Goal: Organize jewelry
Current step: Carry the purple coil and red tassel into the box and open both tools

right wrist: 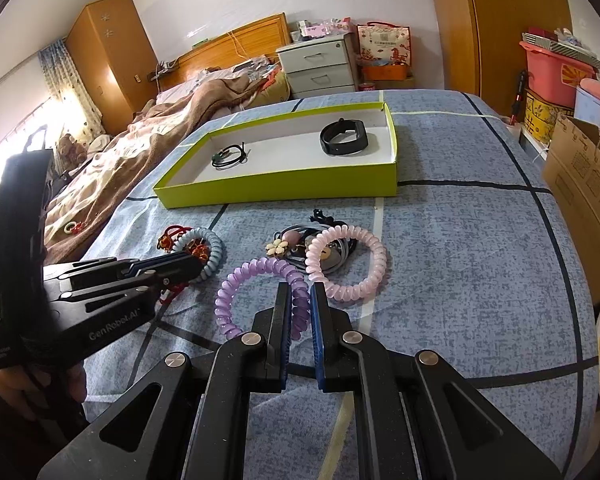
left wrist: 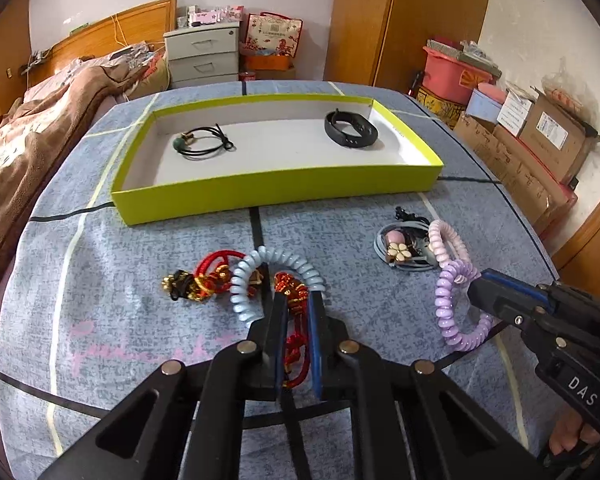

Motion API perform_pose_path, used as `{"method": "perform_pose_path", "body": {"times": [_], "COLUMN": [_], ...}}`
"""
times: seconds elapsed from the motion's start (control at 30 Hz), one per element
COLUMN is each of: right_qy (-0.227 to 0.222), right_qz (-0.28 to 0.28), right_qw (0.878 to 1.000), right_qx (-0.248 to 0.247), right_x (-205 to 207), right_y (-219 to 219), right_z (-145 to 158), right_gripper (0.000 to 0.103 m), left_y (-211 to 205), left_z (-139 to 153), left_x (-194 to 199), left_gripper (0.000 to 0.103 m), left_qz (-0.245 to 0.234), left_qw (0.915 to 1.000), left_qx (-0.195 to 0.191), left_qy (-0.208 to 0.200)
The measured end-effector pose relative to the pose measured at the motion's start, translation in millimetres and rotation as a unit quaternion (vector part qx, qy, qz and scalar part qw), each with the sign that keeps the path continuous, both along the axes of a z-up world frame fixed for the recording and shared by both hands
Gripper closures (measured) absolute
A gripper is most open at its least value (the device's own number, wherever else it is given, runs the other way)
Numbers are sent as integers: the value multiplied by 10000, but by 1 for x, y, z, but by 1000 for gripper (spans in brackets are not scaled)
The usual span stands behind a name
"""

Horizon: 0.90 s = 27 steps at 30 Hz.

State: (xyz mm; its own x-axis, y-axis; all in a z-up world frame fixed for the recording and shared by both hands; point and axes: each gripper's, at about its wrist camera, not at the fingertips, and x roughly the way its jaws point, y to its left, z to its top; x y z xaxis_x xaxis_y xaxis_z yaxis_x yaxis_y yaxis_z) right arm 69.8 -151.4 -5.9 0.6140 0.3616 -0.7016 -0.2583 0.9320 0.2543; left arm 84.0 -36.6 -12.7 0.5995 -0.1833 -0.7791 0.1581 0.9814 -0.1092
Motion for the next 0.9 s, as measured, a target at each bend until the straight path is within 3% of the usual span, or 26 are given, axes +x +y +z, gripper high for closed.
{"method": "perform_pose_path", "body": {"times": [0.13,0.5,0.9], "right_qy": [-6,-134,-427], "right_qz": [-13,-63,-54], "right_qw": [10000,9999,9990], "right_qx": [0,-24,-98], "right_x": [-1,-2,22], "right_y": [0,3,11], "right_z": [1,14,51], "right_gripper": [93,93,93], "left_y": [6,20,45], "left_z": [5,23,59], "left_x": [-3,-8,7], "left_gripper": [93,93,93], "left_qz": [-26,-29,42], "left_qw": [9997,9984,9969], "left_qx": [-255,-494,-528], "left_qy": [-43,-267,-584]}}
